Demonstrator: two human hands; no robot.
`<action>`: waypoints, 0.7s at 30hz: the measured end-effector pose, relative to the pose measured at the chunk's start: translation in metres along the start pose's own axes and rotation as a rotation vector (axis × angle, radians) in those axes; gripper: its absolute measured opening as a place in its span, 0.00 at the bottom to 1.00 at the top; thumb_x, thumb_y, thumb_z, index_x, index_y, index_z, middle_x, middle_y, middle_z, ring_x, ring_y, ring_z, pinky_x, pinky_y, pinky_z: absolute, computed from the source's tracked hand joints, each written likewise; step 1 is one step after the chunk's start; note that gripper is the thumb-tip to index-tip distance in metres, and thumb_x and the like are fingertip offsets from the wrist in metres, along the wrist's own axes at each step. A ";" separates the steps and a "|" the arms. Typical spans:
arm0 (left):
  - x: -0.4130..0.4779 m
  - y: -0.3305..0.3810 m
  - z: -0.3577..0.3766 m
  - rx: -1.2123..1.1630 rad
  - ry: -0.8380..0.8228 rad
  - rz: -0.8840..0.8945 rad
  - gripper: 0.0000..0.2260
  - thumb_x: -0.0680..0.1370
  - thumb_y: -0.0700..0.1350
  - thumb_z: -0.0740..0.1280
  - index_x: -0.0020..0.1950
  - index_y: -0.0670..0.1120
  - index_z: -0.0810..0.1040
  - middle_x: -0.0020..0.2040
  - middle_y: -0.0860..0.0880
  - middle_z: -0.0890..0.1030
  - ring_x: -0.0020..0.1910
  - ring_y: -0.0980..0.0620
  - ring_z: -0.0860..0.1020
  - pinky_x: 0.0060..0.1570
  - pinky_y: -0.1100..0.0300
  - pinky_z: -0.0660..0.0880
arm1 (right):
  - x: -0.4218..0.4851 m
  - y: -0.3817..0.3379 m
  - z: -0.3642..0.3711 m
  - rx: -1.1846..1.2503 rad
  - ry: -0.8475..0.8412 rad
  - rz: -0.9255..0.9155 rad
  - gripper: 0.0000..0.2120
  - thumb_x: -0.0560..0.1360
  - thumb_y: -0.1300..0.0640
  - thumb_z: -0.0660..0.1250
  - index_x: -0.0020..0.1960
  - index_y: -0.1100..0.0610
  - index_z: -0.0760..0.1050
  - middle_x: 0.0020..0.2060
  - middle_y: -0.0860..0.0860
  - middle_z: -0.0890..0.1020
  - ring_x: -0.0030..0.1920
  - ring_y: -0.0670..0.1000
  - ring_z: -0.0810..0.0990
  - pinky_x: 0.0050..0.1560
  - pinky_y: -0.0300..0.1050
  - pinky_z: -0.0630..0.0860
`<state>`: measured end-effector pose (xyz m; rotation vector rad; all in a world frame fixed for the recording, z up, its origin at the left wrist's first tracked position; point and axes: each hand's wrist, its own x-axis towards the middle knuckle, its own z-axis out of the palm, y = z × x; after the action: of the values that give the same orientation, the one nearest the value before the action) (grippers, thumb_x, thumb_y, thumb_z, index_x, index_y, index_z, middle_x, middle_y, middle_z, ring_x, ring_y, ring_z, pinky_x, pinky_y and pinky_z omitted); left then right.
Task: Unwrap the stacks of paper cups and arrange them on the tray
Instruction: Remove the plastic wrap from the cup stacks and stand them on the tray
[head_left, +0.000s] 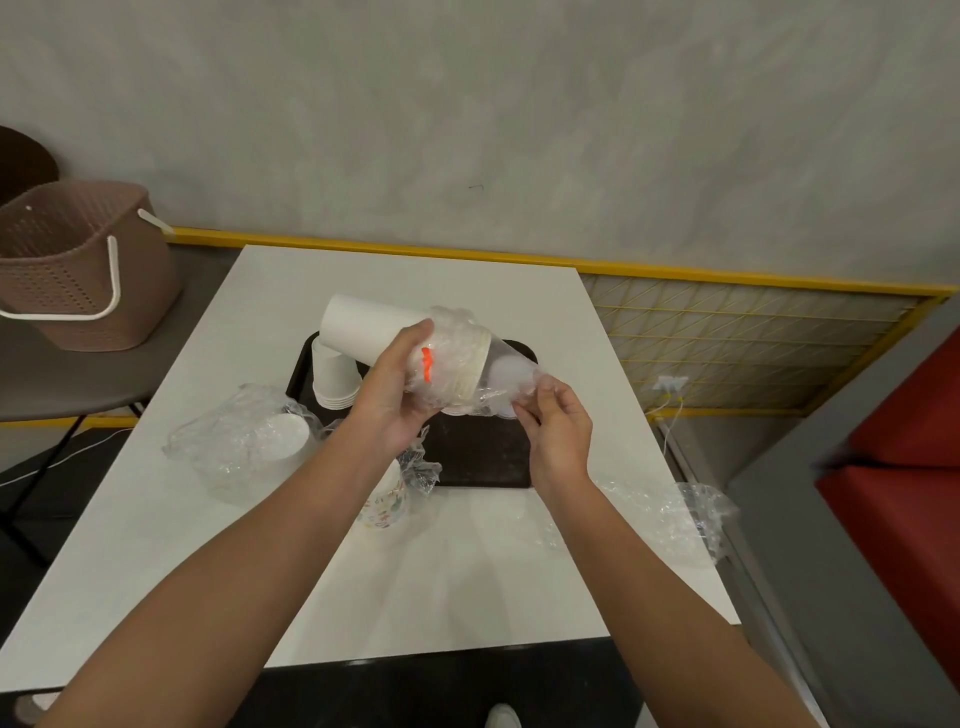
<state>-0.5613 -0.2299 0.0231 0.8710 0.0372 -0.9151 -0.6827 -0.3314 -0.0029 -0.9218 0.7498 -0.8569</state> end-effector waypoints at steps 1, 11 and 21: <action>0.001 -0.001 0.000 0.000 0.007 -0.002 0.30 0.67 0.50 0.75 0.68 0.46 0.74 0.63 0.45 0.79 0.60 0.45 0.79 0.47 0.51 0.80 | 0.000 0.001 0.002 0.020 0.018 0.021 0.08 0.80 0.63 0.59 0.45 0.59 0.76 0.45 0.56 0.77 0.48 0.51 0.77 0.47 0.40 0.80; 0.000 -0.014 0.005 0.042 0.018 0.065 0.34 0.63 0.51 0.79 0.67 0.46 0.75 0.62 0.45 0.80 0.60 0.45 0.79 0.54 0.48 0.79 | -0.018 0.000 0.031 -0.146 -0.322 -0.015 0.28 0.71 0.38 0.67 0.67 0.45 0.63 0.64 0.48 0.72 0.64 0.51 0.74 0.62 0.58 0.75; -0.011 -0.030 0.014 0.179 0.038 0.231 0.13 0.71 0.34 0.72 0.55 0.42 0.78 0.53 0.46 0.82 0.55 0.48 0.80 0.53 0.57 0.78 | -0.019 0.000 0.037 -0.198 -0.270 0.019 0.06 0.81 0.45 0.54 0.51 0.43 0.68 0.51 0.48 0.78 0.56 0.50 0.78 0.59 0.49 0.76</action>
<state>-0.5936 -0.2410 0.0171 1.0351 -0.1121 -0.6929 -0.6599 -0.3015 0.0156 -1.1787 0.6139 -0.6317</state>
